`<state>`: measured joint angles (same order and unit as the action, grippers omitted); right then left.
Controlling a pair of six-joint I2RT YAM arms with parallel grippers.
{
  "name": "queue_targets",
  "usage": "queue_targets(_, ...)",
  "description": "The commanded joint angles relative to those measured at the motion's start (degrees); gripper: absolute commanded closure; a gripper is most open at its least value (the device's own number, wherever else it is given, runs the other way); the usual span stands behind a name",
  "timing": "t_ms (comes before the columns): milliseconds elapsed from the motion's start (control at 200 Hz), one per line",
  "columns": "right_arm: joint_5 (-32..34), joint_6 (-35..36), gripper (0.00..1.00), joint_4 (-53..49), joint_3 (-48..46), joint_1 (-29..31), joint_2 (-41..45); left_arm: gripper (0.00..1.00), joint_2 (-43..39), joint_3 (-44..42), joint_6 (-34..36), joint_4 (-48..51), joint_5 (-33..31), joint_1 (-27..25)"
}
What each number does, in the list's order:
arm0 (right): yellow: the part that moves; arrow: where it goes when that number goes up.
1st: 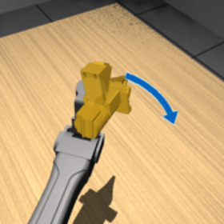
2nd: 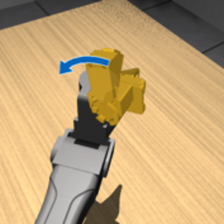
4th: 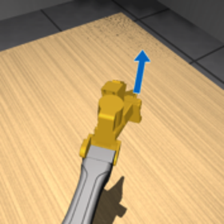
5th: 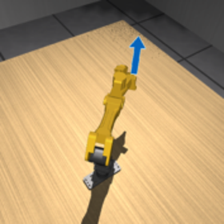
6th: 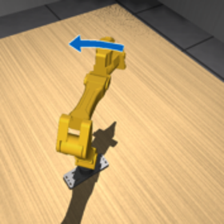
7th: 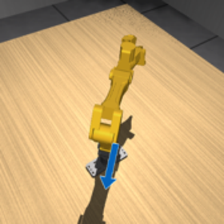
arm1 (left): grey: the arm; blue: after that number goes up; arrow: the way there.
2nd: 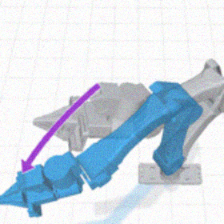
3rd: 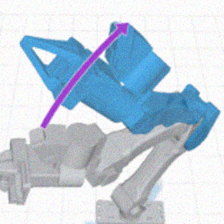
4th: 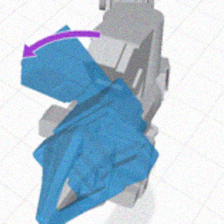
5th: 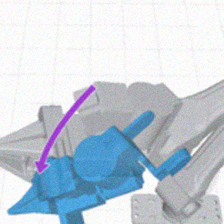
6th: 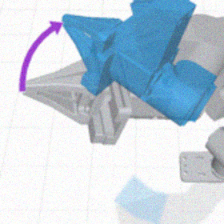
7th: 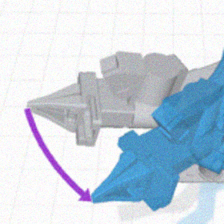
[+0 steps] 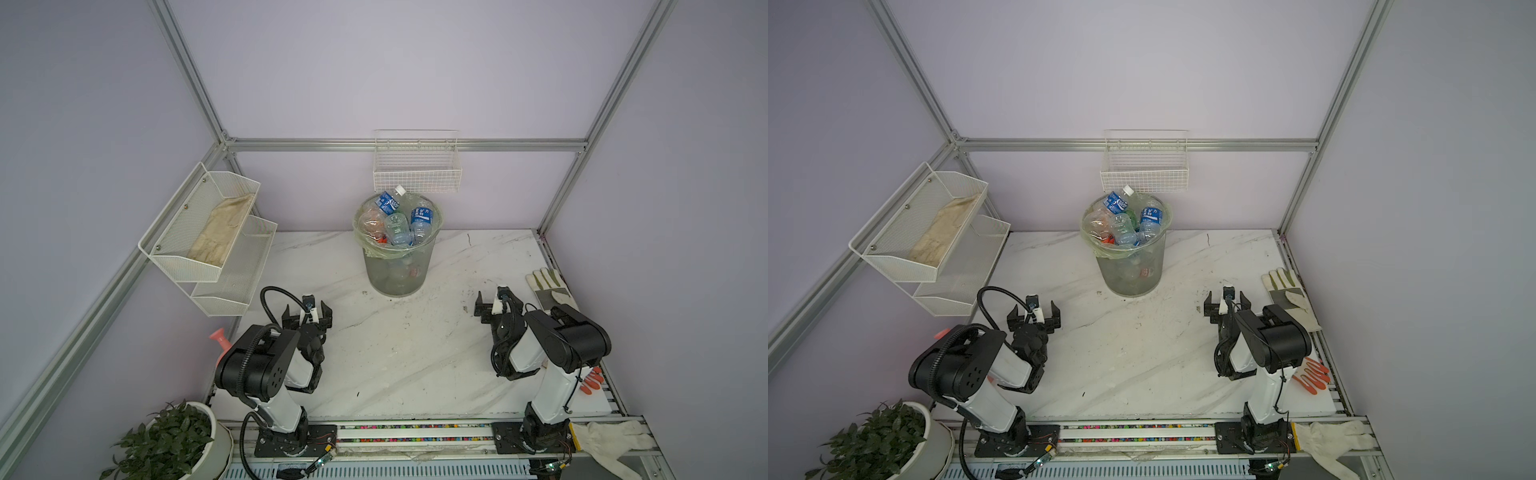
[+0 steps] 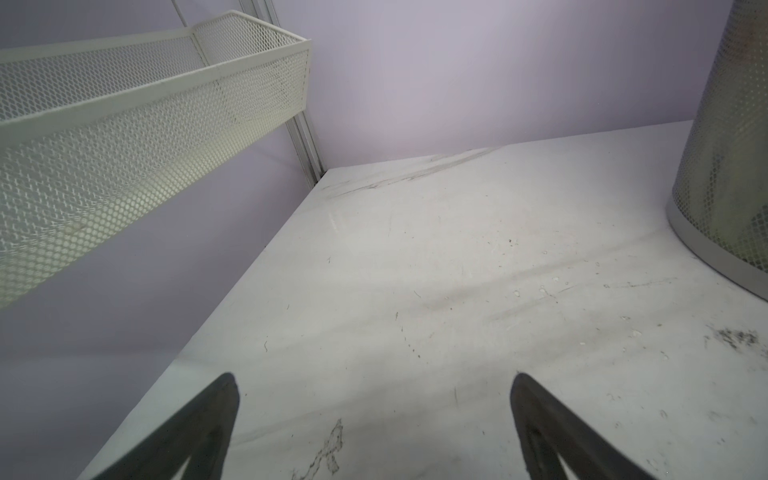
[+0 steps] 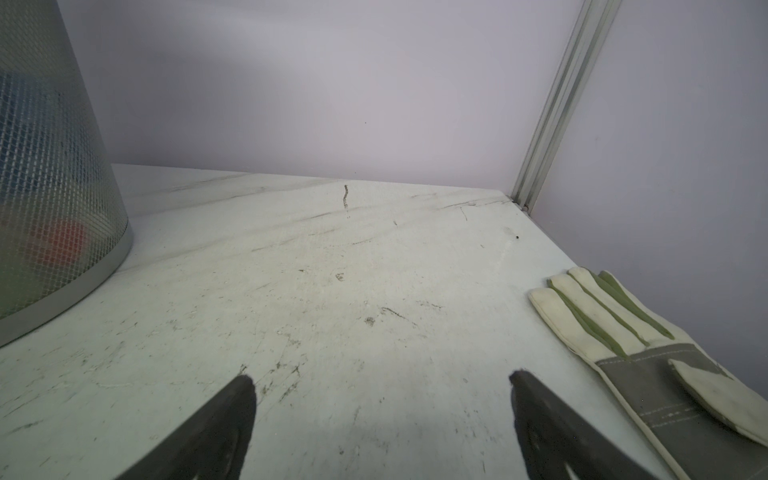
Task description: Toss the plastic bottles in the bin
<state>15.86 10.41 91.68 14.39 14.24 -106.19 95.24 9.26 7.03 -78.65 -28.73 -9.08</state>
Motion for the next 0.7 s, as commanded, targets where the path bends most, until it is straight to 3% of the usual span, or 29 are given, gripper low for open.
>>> queue_targets(0, 0.8, 0.75, 0.03, 13.78, 0.02, -0.12, 0.02, 0.0, -1.0, 4.14, -1.87, 0.31, 1.99, 0.86)
queue_targets(105, 1.39, -0.14, 0.03, 13.08, 0.38, -0.12, 0.02, 0.0, -2.17, 6.01, -3.44, 5.59, 2.19, 1.81)
queue_targets(195, 4.99, -1.92, 0.03, 10.13, 2.24, -0.31, 0.41, 0.0, -3.45, 9.67, -6.13, 15.93, 2.41, 3.45)
queue_targets(340, 7.63, -7.85, 0.03, -8.98, 10.29, -3.64, 2.87, 0.0, -4.02, 11.61, -8.32, 20.58, 3.45, 5.3)
queue_targets(385, 3.72, -11.0, 0.03, -14.12, 11.84, -6.87, 3.6, 0.0, -3.85, 11.67, -8.43, 20.46, 3.67, 5.45)
queue_targets(695, -0.08, -8.79, 0.03, -11.54, 10.58, -7.91, 4.1, 0.0, -4.36, 11.72, -9.05, 21.27, 4.69, 6.22)
